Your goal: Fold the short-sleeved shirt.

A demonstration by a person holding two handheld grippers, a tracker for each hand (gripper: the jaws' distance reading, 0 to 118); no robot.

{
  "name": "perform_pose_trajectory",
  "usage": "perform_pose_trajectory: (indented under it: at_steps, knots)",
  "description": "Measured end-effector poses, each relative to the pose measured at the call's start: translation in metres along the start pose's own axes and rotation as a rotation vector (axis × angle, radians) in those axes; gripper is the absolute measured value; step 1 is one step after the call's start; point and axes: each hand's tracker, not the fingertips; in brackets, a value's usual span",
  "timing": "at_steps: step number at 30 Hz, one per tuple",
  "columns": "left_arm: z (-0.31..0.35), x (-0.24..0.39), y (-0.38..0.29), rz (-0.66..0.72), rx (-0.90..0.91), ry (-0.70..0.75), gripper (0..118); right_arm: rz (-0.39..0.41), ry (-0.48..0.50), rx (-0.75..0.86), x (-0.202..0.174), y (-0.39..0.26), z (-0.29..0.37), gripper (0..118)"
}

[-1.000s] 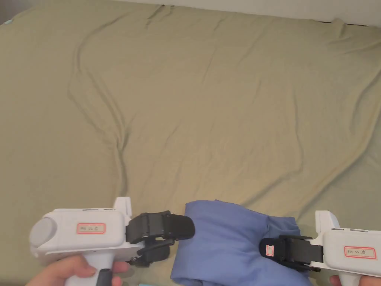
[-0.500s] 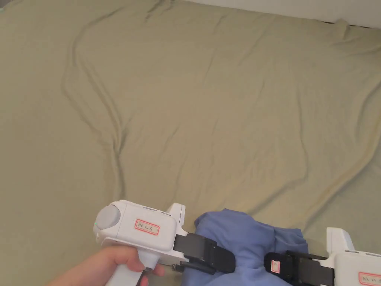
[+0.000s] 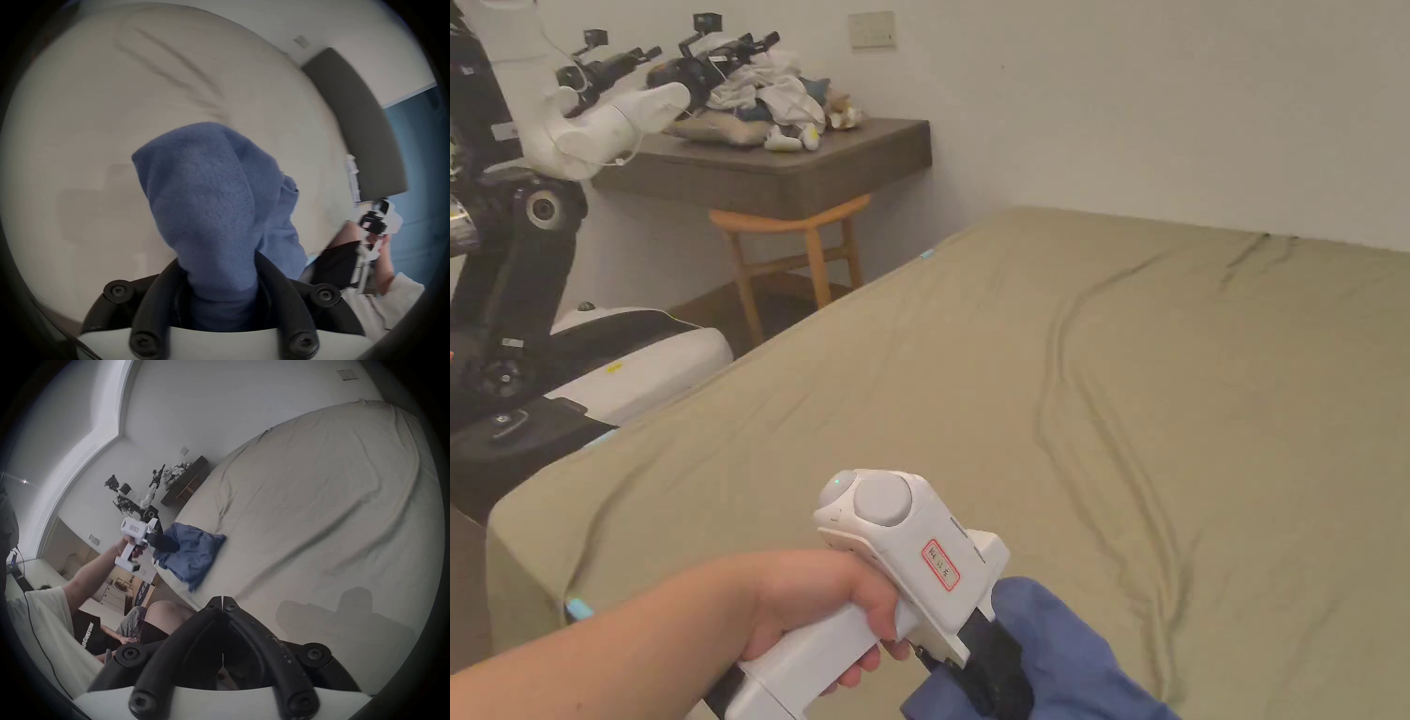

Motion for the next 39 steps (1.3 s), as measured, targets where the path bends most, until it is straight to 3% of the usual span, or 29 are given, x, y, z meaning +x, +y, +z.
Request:
perform_pose_trajectory:
  at_steps: [3, 8, 14, 16, 18, 19, 20, 24, 28, 30, 31, 32, 33, 35, 37, 38, 39]
  knots:
    - [0.037, -0.04, 0.004, -0.035, -0.034, 0.245, 16, -0.01, 0.023, -0.012, 0.004, -0.005, -0.008, 0]
    - [0.077, -0.1, 0.016, 0.028, -0.064, 0.588, 16, 0.005, -0.003, -0.032, 0.002, -0.001, -0.016, 0]
    - [0.087, -0.139, 0.021, 0.104, -0.046, 0.622, 17, 0.017, -0.049, -0.018, 0.001, 0.006, -0.006, 0]
    - [0.084, -0.143, 0.02, 0.093, -0.063, 0.649, 32, 0.029, -0.07, -0.024, 0.0, 0.006, -0.005, 0]
    - [0.087, -0.146, 0.017, 0.069, -0.038, 0.706, 87, 0.03, -0.073, -0.027, -0.001, 0.005, -0.005, 0]
    - [0.091, -0.148, 0.017, 0.071, -0.007, 0.749, 108, 0.03, -0.073, -0.026, -0.003, 0.004, -0.005, 0]
    - [0.096, -0.149, 0.017, 0.098, 0.013, 0.726, 118, 0.032, -0.071, -0.024, -0.003, 0.003, -0.005, 0]
    - [0.136, -0.139, 0.014, 0.217, 0.184, 0.586, 117, 0.041, -0.079, -0.025, -0.003, -0.002, -0.005, 0]
    - [0.158, -0.086, 0.01, 0.123, 0.333, 0.691, 116, 0.064, -0.07, -0.026, -0.006, -0.003, -0.007, 0]
    - [0.163, -0.049, -0.003, 0.105, 0.467, 0.654, 111, 0.072, -0.082, -0.013, -0.003, 0.0, -0.005, 1]
    - [0.164, -0.026, -0.012, 0.088, 0.543, 0.603, 102, 0.102, -0.132, -0.004, -0.001, 0.004, -0.004, 1]
    - [0.16, -0.004, -0.02, 0.066, 0.574, 0.577, 88, 0.189, -0.192, -0.015, 0.001, 0.008, -0.004, 1]
    - [0.153, 0.017, -0.027, 0.043, 0.628, 0.583, 82, 0.255, -0.272, -0.015, 0.002, 0.011, -0.004, 1]
    - [0.131, 0.065, -0.043, 0.003, 0.703, 0.543, 73, 0.272, -0.411, -0.02, 0.005, 0.02, -0.005, 1]
    - [0.101, 0.11, -0.054, -0.059, 0.734, 0.533, 44, 0.253, -0.398, 0.019, 0.012, 0.028, 0.001, 1]
    - [0.083, 0.132, -0.055, -0.113, 0.738, 0.544, 16, 0.254, -0.405, 0.049, 0.014, 0.032, 0.006, 1]
    - [0.065, 0.152, -0.059, -0.15, 0.782, 0.578, 0, 0.24, -0.42, 0.074, 0.013, 0.038, 0.011, 1]
